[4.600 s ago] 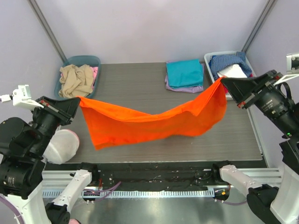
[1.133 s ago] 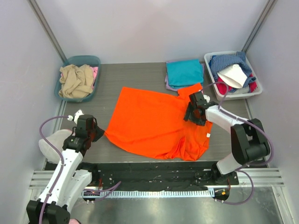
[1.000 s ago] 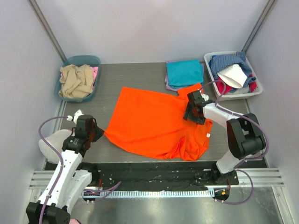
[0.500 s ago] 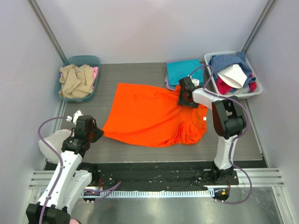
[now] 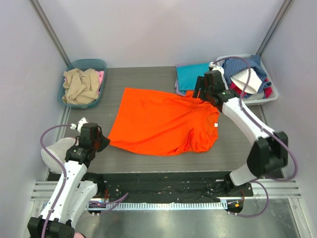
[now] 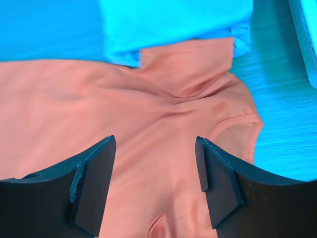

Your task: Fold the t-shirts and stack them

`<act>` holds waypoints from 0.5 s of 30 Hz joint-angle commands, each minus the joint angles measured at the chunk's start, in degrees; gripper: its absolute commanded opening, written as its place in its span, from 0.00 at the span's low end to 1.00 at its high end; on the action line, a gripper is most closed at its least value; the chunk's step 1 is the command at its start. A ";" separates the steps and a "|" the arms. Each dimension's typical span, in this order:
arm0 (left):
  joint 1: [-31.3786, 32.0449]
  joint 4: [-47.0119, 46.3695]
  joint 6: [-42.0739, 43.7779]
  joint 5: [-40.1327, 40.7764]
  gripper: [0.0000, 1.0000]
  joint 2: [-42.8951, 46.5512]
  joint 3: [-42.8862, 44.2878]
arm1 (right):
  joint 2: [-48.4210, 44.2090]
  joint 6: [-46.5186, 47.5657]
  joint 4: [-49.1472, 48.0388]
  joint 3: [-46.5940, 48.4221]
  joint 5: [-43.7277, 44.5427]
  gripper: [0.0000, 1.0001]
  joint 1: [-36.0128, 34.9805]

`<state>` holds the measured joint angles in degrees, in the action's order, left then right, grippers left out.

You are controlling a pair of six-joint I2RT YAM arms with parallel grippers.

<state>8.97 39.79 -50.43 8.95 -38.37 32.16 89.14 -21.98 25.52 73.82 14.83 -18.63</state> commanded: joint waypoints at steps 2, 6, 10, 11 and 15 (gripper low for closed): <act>-0.18 -1.82 -0.19 -0.95 0.00 0.22 2.64 | -9.41 -5.26 3.39 -5.52 -5.95 0.70 -2.89; -0.18 -1.91 -0.37 -1.48 0.00 0.31 2.64 | -12.23 -14.98 4.89 -10.17 -3.33 0.62 -8.25; -0.18 -1.91 -0.63 -2.09 0.00 0.75 2.47 | -14.08 -28.18 3.22 -14.66 4.22 0.57 -13.43; -0.18 -1.74 -0.80 -2.18 0.00 1.01 2.38 | -14.35 -30.38 3.05 -15.98 6.42 0.56 -15.71; -0.18 -1.38 -0.81 -2.62 0.00 1.89 2.29 | -12.86 -38.30 4.70 -14.94 16.61 0.56 -21.87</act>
<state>8.97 39.62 -50.81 7.27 -37.85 32.69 76.86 -47.86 29.89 56.88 19.03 -35.97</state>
